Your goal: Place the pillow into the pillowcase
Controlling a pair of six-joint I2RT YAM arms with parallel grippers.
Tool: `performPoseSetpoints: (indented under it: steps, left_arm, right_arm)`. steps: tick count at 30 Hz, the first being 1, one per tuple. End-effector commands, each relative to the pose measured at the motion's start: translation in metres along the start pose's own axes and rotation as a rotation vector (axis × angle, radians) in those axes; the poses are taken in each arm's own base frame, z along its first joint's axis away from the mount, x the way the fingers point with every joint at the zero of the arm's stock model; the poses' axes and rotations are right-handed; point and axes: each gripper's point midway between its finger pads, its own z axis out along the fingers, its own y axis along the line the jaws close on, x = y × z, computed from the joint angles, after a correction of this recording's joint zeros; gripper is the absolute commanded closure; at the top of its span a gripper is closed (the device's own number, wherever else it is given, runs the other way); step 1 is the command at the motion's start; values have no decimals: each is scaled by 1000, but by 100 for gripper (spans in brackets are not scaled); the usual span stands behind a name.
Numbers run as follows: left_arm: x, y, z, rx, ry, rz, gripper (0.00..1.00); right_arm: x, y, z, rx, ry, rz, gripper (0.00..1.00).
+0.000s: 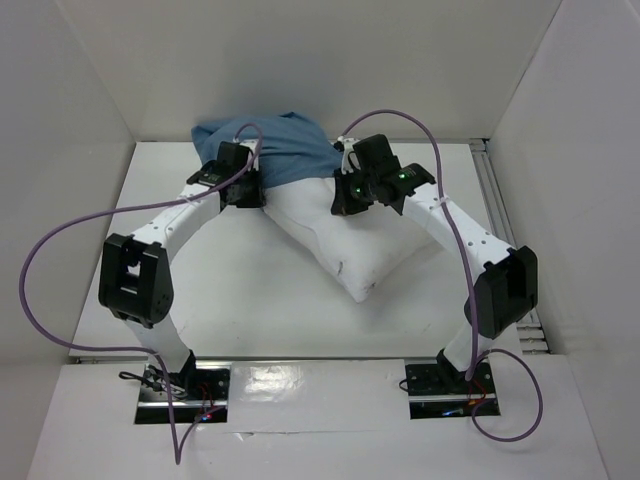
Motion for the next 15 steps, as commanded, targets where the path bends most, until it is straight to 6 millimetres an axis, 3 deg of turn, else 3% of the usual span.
performPoseSetpoints:
  steps: [1, 2, 6, 9, 10, 12, 13, 14, 15]
  left_arm:
    - [-45, 1, -5, -23, -135, 3, 77]
    - [-45, 1, -5, -23, -135, 3, 99]
    - [-50, -7, -19, 19, -139, 27, 100]
    - [-65, -73, -53, 224, -173, 75, 100]
    - [-81, -126, -84, 386, -205, 116, 100]
    - [-84, -185, -117, 568, -176, 155, 100]
    - [-106, -231, -168, 695, -256, 217, 100]
    - [-107, -251, -188, 765, -259, 232, 100]
    - [-105, -267, -208, 837, -254, 247, 100]
  right_arm:
    - [-16, 10, -28, -32, -77, -18, 100]
    - [-16, 10, -28, -32, -77, -18, 100]
    - [-18, 10, -24, -33, -80, 2, 100]
    - [-46, 10, -25, -52, -156, 43, 100]
    - [-74, 15, -30, -73, -212, 60, 100]
    - [-112, 11, -45, -78, -296, 80, 100]
    - [-130, 12, -54, -83, -340, 83, 100]
    - [-155, 21, -70, -100, -405, 71, 100]
    - [-163, 22, -78, -98, -431, 81, 100]
